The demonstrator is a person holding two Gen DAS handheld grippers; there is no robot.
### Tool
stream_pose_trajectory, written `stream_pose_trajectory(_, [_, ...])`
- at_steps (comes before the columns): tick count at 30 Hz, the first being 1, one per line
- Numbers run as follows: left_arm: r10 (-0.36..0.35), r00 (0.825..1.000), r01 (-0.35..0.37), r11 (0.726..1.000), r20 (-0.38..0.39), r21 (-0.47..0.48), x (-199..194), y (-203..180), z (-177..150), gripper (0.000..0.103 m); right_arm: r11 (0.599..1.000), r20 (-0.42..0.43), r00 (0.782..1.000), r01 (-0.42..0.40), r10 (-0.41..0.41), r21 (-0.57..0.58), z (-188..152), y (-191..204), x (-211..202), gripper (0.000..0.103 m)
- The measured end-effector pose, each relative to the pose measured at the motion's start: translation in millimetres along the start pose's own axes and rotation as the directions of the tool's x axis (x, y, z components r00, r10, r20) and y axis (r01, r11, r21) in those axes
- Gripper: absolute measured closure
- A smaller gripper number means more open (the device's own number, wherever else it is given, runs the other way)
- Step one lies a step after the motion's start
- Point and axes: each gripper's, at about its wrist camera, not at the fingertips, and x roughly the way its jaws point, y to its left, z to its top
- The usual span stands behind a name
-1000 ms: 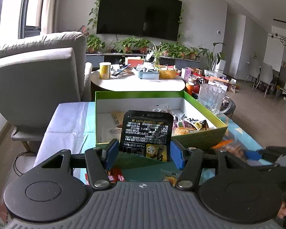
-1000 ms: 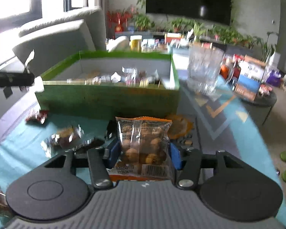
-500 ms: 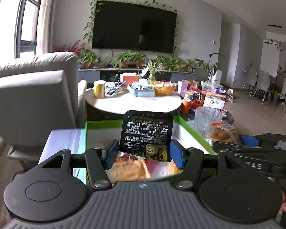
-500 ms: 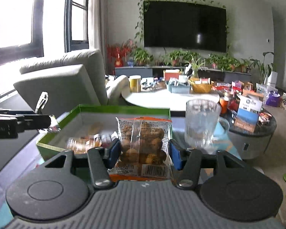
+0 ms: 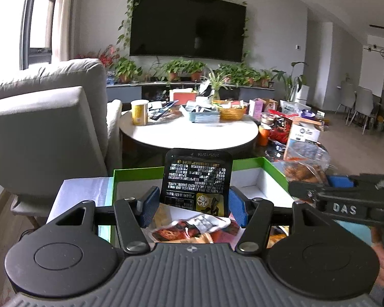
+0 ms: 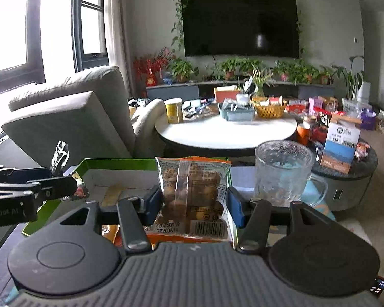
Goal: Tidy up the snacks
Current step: 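Lower the black packet into the box and open the left tool while the right releases the cookie bag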
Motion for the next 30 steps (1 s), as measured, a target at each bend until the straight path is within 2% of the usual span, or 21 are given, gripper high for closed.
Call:
stream_pose_trajectory(11, [0.001, 0.999, -0.001, 1.000, -0.050, -0.008, 52, 8, 5, 0.048, 1.000, -0.055, 0.998, 0.005, -0.005, 0.004, 2, 2, 34, 0.056])
stream_pose_trajectory(17, [0.002, 0.993, -0.006, 0.999, -0.116, -0.039, 70, 10, -6, 0.047, 1.000, -0.104, 0.995, 0.004, -0.003, 0.015, -1, 0, 51, 0.056])
stream_pose_trajectory(20, [0.003, 0.991, -0.009, 0.999, -0.132, -0.039, 71, 12, -12, 0.047, 1.000, -0.129, 0.992, 0.001, 0.003, 0.030, -5, -2, 55, 0.055])
stream_pose_trajectory(30, [0.013, 0.992, -0.022, 0.997, -0.127, -0.068, 52, 20, -9, 0.046, 1.000, -0.106, 0.994, -0.014, 0.016, 0.023, -5, 5, 41, 0.055])
